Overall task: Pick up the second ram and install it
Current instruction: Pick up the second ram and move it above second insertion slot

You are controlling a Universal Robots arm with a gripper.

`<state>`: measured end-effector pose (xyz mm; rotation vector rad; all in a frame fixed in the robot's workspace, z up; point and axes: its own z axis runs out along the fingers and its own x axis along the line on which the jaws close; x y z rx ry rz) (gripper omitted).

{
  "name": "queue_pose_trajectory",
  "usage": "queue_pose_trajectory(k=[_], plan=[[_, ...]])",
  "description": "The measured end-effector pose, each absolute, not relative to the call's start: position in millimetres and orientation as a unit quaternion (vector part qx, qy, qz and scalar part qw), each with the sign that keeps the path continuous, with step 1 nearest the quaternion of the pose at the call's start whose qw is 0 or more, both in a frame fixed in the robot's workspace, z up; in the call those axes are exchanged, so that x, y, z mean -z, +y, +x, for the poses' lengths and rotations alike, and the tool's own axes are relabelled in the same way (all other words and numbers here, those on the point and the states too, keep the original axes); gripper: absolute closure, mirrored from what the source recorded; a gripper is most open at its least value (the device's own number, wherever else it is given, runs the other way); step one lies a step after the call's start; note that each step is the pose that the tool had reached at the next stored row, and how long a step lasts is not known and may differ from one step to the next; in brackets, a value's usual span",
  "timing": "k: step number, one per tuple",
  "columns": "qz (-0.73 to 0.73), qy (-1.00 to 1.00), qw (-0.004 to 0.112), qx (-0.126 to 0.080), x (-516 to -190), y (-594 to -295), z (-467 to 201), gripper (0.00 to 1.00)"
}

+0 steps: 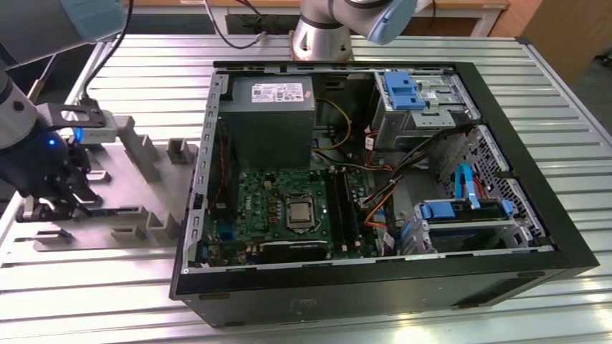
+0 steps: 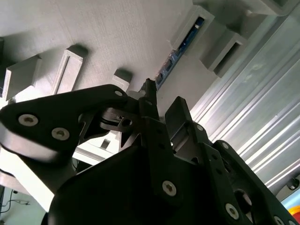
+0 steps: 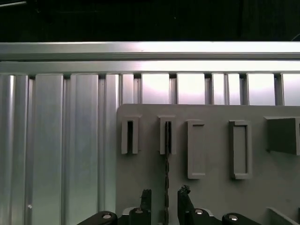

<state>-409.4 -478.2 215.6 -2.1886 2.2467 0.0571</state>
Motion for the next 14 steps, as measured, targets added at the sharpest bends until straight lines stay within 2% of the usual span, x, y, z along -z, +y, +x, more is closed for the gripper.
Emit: queue_pose_trajectory(k=[14], plan=[[-0.698,0.716,0.003,-0.018,-198.9,-471.7,-417.8,0.64]])
